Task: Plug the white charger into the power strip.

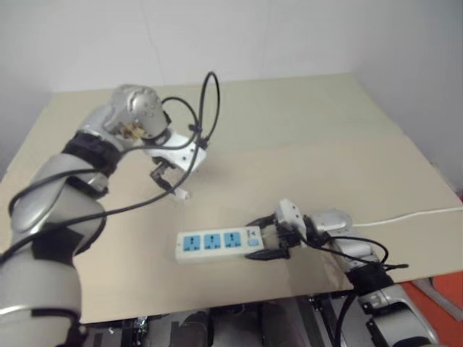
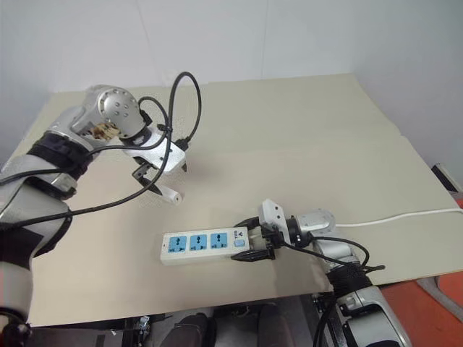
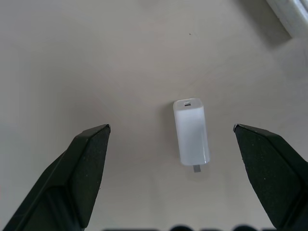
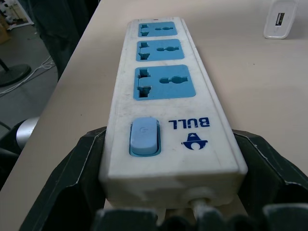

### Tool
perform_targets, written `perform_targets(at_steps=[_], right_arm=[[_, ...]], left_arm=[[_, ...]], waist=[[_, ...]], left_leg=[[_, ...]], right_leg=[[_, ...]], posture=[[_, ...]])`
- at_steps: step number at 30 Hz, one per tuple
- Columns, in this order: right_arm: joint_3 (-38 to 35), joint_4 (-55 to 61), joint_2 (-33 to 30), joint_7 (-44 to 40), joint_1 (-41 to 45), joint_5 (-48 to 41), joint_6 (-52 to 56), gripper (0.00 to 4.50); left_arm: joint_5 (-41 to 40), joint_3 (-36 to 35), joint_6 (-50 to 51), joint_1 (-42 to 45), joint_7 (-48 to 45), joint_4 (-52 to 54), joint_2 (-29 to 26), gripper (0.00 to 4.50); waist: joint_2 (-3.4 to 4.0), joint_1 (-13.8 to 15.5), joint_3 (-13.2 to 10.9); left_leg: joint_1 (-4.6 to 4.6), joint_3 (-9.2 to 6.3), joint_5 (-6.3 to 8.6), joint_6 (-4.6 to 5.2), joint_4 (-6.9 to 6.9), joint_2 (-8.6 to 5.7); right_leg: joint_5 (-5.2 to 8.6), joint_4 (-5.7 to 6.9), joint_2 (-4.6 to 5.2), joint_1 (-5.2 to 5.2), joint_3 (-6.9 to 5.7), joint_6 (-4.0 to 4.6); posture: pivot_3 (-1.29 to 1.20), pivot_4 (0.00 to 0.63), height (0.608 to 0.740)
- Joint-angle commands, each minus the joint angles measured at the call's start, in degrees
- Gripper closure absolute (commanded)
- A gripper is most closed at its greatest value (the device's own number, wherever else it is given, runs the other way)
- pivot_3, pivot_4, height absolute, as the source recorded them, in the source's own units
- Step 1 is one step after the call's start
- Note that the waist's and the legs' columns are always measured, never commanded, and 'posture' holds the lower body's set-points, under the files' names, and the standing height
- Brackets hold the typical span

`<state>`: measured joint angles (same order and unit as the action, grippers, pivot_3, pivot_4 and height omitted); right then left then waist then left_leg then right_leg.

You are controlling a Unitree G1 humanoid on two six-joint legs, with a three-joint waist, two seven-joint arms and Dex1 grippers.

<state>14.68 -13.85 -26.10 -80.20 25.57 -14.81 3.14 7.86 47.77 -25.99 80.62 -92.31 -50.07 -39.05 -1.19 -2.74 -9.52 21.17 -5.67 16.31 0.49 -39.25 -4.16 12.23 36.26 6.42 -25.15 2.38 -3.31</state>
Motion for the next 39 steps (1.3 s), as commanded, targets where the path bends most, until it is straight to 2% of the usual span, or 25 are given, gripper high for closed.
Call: perform_targets(at_steps=[1, 10, 14, 21, 25, 34, 39], right_arm=[[0.8, 1.7, -0.6, 0.8, -1.7, 0.4, 1.9, 1.06], [1.2, 2.6, -0.2, 2.3, -2.5, 0.7, 3.1, 1.06], [1.2, 3.1, 0.0, 3.0, -2.9, 0.7, 3.5, 1.06], [1.5, 4.3, 0.0, 4.0, -3.6, 0.6, 4.3, 1.06], [1.5, 4.8, -0.1, 4.6, -4.0, 0.6, 4.8, 1.06], [1.4, 6.0, -0.4, 5.7, -5.0, 0.4, 5.4, 1.06], [1.5, 6.2, -0.4, 6.1, -5.3, 0.6, 5.5, 1.06]], left_arm=[[0.6, 0.9, -2.1, 0.5, -0.2, 0.0, -0.2, 0.00], [0.2, 4.6, -1.0, -2.9, -0.2, 6.4, -1.5, 0.00], [5.0, 3.0, 1.0, -4.9, -0.2, 9.1, -1.0, 0.00], [11.6, -0.2, 1.1, -6.3, 1.2, 8.0, 1.4, 0.00], [13.5, -1.7, 1.2, -6.6, 2.0, 6.6, 3.1, 0.00], [20.1, -2.4, -0.1, -6.2, 6.7, 2.0, 6.0, 0.00], [20.8, -3.5, 0.0, -6.2, 6.7, -0.2, 7.8, 0.00]], waist=[[0.00, 0.0, 0.0], [-0.01, 0.0, 0.0], [-0.01, -0.1, 0.0], [-0.01, 0.0, 0.0], [-0.01, 0.0, 0.0], [-0.02, 0.0, 0.0], [-0.02, 0.0, 0.0]], left_leg=[[0.00, 0.00, 0.00, 0.00, 0.00, 0.00], [0.00, -0.01, 0.01, 0.02, -0.04, 0.01], [-0.01, -0.01, 0.01, 0.02, -0.07, 0.01], [-0.01, 0.00, 0.05, 0.08, -0.30, 0.01], [0.00, 0.00, 0.34, 0.58, -0.57, 0.00], [-0.02, 0.00, 0.34, 0.59, -0.64, -0.01], [-0.02, 0.00, 0.34, 0.59, -0.64, -0.01]], right_leg=[[0.00, 0.00, 0.00, 0.00, 0.00, 0.00], [0.00, 0.05, -0.01, 0.00, 0.01, 0.00], [0.00, 0.07, -0.01, 0.01, 0.01, 0.00], [0.01, 0.29, -0.02, 0.02, 0.01, -0.01], [0.02, 0.47, -0.02, 0.04, 0.02, -0.03], [0.02, 0.55, -0.02, 0.06, 0.03, -0.03], [0.02, 0.56, -0.02, 0.06, 0.03, -0.03]], posture=[[0.00, 0.150, 0.740], [0.00, 0.150, 0.740], [0.00, 0.150, 0.740], [0.00, 0.150, 0.740], [0.00, 0.150, 0.740], [0.00, 0.150, 0.740], [0.00, 0.150, 0.740]])
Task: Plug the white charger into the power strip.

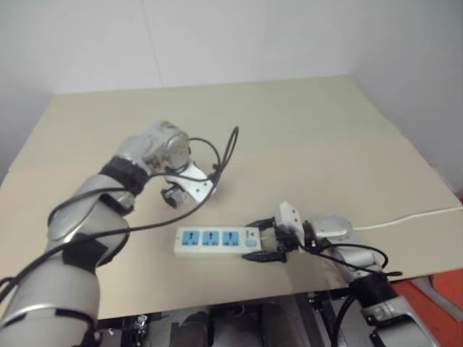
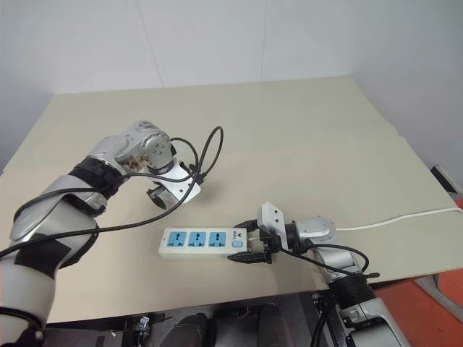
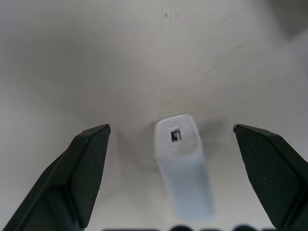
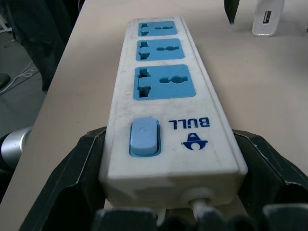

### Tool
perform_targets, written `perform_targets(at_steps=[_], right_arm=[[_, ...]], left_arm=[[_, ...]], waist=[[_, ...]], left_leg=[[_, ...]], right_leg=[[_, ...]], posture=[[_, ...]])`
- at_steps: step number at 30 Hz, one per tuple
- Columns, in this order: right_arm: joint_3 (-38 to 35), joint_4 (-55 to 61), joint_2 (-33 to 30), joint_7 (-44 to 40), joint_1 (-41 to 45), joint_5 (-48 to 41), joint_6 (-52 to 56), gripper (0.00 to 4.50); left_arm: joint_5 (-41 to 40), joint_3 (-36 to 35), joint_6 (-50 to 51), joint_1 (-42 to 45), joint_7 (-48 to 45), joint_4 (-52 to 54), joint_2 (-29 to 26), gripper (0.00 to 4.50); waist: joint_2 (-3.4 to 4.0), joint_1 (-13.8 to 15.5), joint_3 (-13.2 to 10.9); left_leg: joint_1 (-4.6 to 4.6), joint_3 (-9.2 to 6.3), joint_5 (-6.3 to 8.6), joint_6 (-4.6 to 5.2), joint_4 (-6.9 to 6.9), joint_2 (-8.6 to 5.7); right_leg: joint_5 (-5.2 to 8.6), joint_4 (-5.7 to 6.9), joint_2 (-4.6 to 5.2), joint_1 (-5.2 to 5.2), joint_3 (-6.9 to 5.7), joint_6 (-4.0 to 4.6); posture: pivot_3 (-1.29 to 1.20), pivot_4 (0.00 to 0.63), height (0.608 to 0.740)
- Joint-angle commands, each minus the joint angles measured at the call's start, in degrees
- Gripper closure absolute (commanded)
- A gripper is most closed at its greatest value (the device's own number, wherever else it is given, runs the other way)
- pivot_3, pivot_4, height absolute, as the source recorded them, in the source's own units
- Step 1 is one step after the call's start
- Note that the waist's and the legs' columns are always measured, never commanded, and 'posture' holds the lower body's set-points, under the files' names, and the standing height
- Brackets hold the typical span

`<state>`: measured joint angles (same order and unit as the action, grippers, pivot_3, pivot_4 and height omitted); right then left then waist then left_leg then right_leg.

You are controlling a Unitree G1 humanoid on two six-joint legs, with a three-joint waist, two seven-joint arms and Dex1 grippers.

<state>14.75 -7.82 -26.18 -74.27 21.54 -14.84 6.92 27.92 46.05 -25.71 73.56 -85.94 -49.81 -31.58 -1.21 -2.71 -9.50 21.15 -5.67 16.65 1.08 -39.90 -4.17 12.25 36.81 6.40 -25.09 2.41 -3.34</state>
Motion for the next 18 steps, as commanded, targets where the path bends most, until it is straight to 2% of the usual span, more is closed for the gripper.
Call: perform_targets(at_steps=[1, 17, 18], right_arm=[[1.4, 0.1, -0.3, 0.3, -1.3, 0.7, 1.7, 1.06], [2.1, 0.1, -0.4, 1.2, -1.1, 1.4, 1.6, 1.06], [2.1, 0.0, -0.4, 1.2, -1.1, 1.4, 1.6, 1.06]], left_arm=[[1.5, -1.7, 0.0, 0.9, 1.0, -0.6, 0.5, 0.00], [3.5, -3.1, 1.8, -0.5, 1.1, -1.4, 1.9, 0.00], [3.5, -3.2, 2.0, -0.5, 1.1, -1.4, 2.1, 0.40]], waist=[[0.00, 0.0, 0.0], [0.00, 0.0, 0.0], [0.00, 0.0, 0.0]], left_leg=[[0.00, 0.00, 0.00, 0.00, 0.00, 0.00], [-0.01, 0.00, 0.00, 0.00, -0.01, 0.00], [-0.01, 0.00, 0.00, 0.00, -0.01, 0.00]], right_leg=[[0.00, 0.00, 0.00, 0.00, 0.00, 0.00], [0.00, 0.04, 0.00, 0.00, 0.00, 0.00], [0.00, 0.04, 0.00, 0.00, 0.00, 0.00]], posture=[[0.00, 0.150, 0.740], [0.00, 0.150, 0.740], [0.00, 0.150, 0.740]])
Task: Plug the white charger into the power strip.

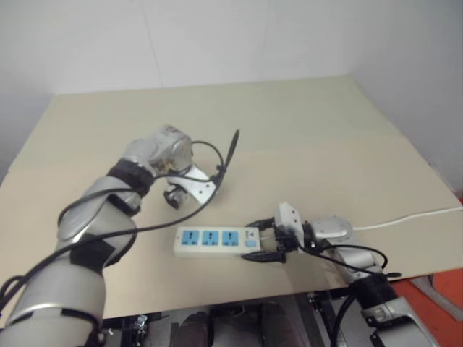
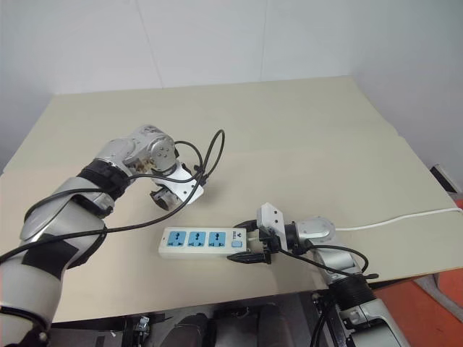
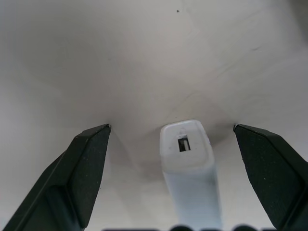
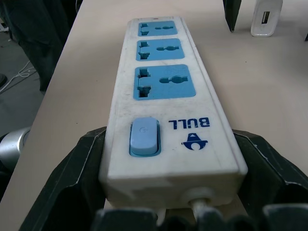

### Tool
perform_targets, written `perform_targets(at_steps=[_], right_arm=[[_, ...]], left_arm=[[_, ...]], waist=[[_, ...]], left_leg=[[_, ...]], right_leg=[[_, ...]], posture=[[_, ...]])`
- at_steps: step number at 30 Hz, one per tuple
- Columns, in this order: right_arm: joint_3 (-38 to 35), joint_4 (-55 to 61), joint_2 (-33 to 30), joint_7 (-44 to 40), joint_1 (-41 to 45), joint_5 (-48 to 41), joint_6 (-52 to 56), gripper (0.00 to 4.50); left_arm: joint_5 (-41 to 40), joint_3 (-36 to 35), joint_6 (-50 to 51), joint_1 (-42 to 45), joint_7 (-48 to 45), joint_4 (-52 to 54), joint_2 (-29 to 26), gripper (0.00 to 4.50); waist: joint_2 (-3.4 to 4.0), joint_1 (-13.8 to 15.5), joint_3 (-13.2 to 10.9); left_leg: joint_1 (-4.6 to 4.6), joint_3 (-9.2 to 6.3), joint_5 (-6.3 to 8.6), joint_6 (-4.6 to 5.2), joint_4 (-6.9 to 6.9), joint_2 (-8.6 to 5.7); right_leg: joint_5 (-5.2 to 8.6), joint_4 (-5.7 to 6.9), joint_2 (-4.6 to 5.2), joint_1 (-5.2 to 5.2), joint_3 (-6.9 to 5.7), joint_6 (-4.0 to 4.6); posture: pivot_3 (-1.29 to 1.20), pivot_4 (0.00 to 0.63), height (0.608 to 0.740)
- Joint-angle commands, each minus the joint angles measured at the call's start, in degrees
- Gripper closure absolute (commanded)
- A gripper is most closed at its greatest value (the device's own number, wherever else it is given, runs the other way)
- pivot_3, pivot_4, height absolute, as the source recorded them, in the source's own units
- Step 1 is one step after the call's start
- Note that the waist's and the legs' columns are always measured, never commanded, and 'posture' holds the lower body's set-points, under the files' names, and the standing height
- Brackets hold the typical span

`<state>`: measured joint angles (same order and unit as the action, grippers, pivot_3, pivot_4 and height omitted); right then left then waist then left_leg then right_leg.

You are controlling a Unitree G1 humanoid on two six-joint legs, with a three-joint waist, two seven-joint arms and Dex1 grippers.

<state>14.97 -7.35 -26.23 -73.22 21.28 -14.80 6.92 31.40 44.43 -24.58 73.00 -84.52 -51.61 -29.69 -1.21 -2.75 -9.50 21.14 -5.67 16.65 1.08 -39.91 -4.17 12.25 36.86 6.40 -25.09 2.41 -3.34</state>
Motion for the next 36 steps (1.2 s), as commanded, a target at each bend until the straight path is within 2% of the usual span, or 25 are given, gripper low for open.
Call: perform_targets(at_steps=[1, 10, 16, 21, 27, 28, 32, 36], right_arm=[[1.9, -0.4, -0.4, 0.1, -0.9, 1.4, 1.5, 1.06], [2.0, -0.3, -0.5, 0.4, -1.0, 1.4, 1.5, 1.06], [2.0, -0.3, -0.5, 0.3, -1.0, 1.3, 1.5, 1.06], [1.9, -0.3, -0.9, 0.0, -1.0, 1.4, 1.3, 1.06], [2.0, -0.8, -1.1, -0.6, -0.8, 1.4, 0.8, 1.06], [2.0, -0.8, -1.2, -0.7, -0.8, 1.3, 0.7, 1.06], [2.1, -1.2, -1.2, -1.0, -0.7, 1.3, 0.2, 1.06], [2.4, -1.8, -1.3, -1.6, -0.5, 1.4, -0.2, 1.06]], left_arm=[[0.0, -1.7, 1.0, 0.0, -0.4, 0.4, 0.3, 0.63], [1.1, -1.8, 1.1, 0.3, 0.0, -0.4, 0.7, 3.41], [-0.8, -3.6, 0.5, 0.3, -0.2, 0.7, 0.5, 3.46], [-7.6, -9.9, 3.3, 1.6, -3.7, 4.6, -0.5, 3.46], [-25.2, -21.9, 12.1, -0.2, -8.0, 14.6, -3.7, 3.46], [-30.0, -23.9, 13.3, -1.9, -8.0, 16.7, -4.4, 3.46], [-44.9, -34.2, 30.4, -11.4, -7.5, 28.4, -6.0, 3.46], [-57.3, -45.0, 39.8, -24.8, -0.2, 40.8, -4.3, 3.46]], waist=[[0.00, 0.0, 0.0], [0.00, 0.0, 0.0], [-0.01, 0.0, 0.0], [-0.01, 0.0, 0.0], [-0.01, -0.1, 0.0], [0.01, -0.1, 0.0], [0.13, -0.2, 0.1], [0.13, -0.2, 0.1]], left_leg=[[0.00, 0.00, 0.00, 0.00, 0.00, 0.00], [-0.01, 0.00, 0.00, 0.00, -0.01, 0.00], [-0.02, 0.00, 0.00, 0.00, -0.04, 0.00], [-0.01, 0.00, 0.00, 0.00, -0.06, 0.00], [-0.01, -0.02, 0.00, 0.00, -0.07, 0.01], [-0.01, -0.02, 0.00, 0.00, -0.07, 0.02], [-0.07, -0.06, 0.01, 0.01, -0.06, 0.08], [-0.05, -0.13, 0.00, -0.01, -0.16, 0.10]], right_leg=[[0.00, 0.00, 0.00, 0.00, 0.00, 0.00], [0.00, 0.03, 0.00, 0.00, 0.00, 0.00], [0.00, 0.04, 0.00, 0.01, 0.00, 0.00], [0.00, 0.09, 0.00, 0.00, 0.00, 0.00], [0.00, 0.12, 0.01, -0.03, 0.01, 0.00], [0.00, 0.11, 0.01, -0.03, 0.01, 0.00], [0.00, 0.20, 0.05, -0.03, 0.05, 0.00], [0.00, 0.25, 0.04, -0.04, 0.02, 0.00]], posture=[[0.00, 0.150, 0.740], [0.00, 0.150, 0.740], [0.00, 0.150, 0.740], [0.00, 0.150, 0.740], [0.00, 0.150, 0.740], [0.00, 0.150, 0.740], [0.00, 0.150, 0.740], [0.00, 0.150, 0.740]])
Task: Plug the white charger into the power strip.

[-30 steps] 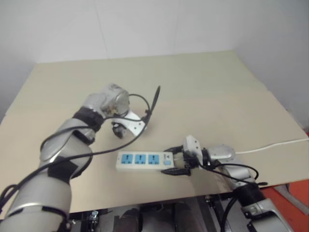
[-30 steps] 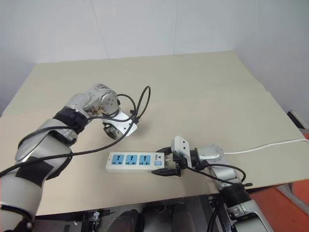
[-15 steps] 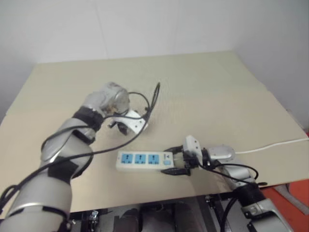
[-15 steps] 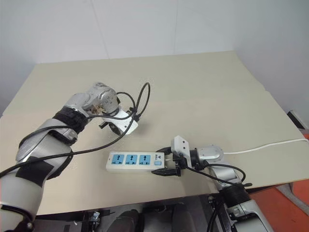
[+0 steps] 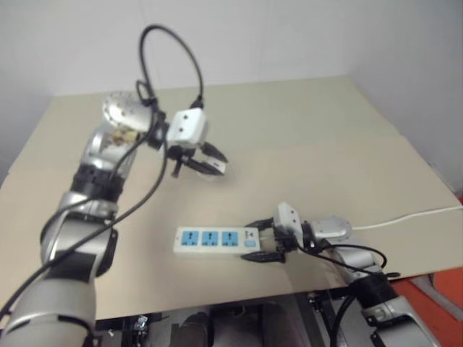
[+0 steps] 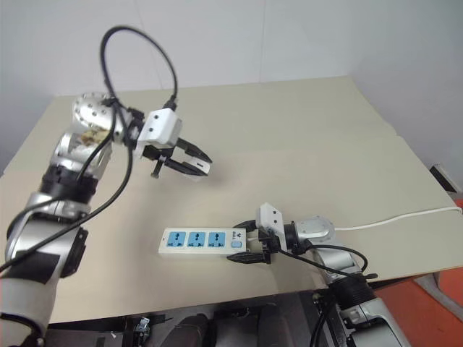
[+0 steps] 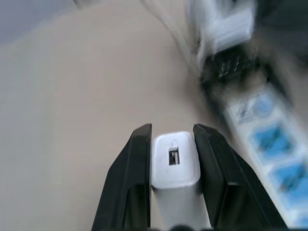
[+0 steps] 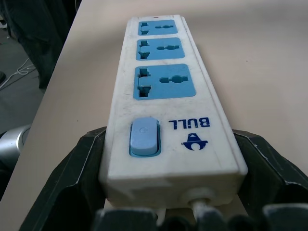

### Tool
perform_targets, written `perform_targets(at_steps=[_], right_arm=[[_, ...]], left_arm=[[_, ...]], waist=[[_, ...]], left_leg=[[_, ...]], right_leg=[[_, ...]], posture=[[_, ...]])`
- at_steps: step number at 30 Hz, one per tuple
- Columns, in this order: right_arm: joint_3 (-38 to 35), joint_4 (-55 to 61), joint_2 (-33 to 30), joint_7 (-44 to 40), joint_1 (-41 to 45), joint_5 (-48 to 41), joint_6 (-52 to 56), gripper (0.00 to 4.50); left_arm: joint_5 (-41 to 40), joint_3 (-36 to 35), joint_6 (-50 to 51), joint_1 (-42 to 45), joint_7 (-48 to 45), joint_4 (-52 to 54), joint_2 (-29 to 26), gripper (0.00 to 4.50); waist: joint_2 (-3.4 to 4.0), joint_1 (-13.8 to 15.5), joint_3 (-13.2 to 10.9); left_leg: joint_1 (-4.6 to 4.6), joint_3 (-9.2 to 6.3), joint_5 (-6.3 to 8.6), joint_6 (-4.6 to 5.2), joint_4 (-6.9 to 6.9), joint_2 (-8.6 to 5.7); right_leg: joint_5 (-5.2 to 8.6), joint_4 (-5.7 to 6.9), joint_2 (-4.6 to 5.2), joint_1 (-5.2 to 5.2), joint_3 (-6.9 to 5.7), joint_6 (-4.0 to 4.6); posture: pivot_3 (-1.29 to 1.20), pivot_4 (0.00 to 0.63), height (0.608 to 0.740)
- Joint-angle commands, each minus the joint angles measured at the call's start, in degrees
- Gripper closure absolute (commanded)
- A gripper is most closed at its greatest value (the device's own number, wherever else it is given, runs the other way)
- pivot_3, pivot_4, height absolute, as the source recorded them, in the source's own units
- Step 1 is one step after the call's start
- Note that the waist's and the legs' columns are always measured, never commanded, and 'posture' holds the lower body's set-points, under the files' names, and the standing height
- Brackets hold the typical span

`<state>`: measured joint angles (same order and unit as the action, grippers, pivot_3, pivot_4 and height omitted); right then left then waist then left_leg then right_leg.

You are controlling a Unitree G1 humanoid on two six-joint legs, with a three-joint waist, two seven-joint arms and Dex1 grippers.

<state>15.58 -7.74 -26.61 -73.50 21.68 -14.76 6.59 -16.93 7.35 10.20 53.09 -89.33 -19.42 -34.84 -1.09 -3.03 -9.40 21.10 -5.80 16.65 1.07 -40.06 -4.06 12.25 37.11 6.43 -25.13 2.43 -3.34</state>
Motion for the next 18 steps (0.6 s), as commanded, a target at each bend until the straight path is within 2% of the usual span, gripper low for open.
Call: perform_targets(at_steps=[1, 5, 10, 15, 18], right_arm=[[1.8, -1.6, -0.9, -1.5, -0.7, 1.4, -0.1, 1.06], [1.9, -2.5, -0.6, -1.6, -0.3, 1.7, -0.9, 1.06], [2.0, -2.8, -0.3, -1.7, -0.4, 1.6, -0.9, 1.06], [2.2, -3.1, -0.2, -1.7, -0.2, 1.6, -0.9, 1.06], [2.3, -3.0, -0.3, -1.8, -0.4, 1.7, -1.0, 1.06]], left_arm=[[-11.5, -10.2, 6.2, -8.3, 6.9, 11.6, 1.7, 3.46], [-17.4, -14.4, 10.9, -19.4, 15.3, 21.3, 5.1, 3.46], [-19.6, -13.7, 9.5, -30.2, 20.0, 30.5, 8.8, 3.46], [-19.6, -11.9, 7.5, -34.6, 21.5, 32.5, 11.2, 3.46], [-19.4, -10.6, 6.3, -35.9, 21.8, 32.5, 12.4, 3.46]], waist=[[0.01, 0.1, 0.0], [-0.06, 0.5, 0.1], [-0.10, 0.7, 0.1], [-0.10, 0.9, 0.1], [-0.10, 0.8, 0.1]], left_leg=[[0.00, -0.01, -0.01, -0.02, 0.00, 0.00], [-0.03, -0.03, -0.03, -0.15, 0.00, 0.02], [-0.19, -0.01, -0.04, -0.25, 0.07, 0.01], [-0.48, 0.01, -0.06, -0.30, 0.21, 0.01], [-0.95, 0.02, -0.01, -0.30, 0.34, 0.03]], right_leg=[[0.00, -0.04, 0.01, 0.01, 0.00, 0.00], [-0.01, -0.12, 0.04, 0.01, 0.03, 0.02], [-0.03, -0.31, 0.06, 0.15, 0.08, 0.05], [-0.05, -0.41, 0.05, 0.41, 0.09, 0.08], [-0.03, -0.67, 0.02, 0.96, 0.08, 0.08]], posture=[[0.00, 0.150, 0.740], [0.00, 0.150, 0.740], [0.00, 0.150, 0.740], [0.00, 0.150, 0.740], [0.00, 0.150, 0.740]])
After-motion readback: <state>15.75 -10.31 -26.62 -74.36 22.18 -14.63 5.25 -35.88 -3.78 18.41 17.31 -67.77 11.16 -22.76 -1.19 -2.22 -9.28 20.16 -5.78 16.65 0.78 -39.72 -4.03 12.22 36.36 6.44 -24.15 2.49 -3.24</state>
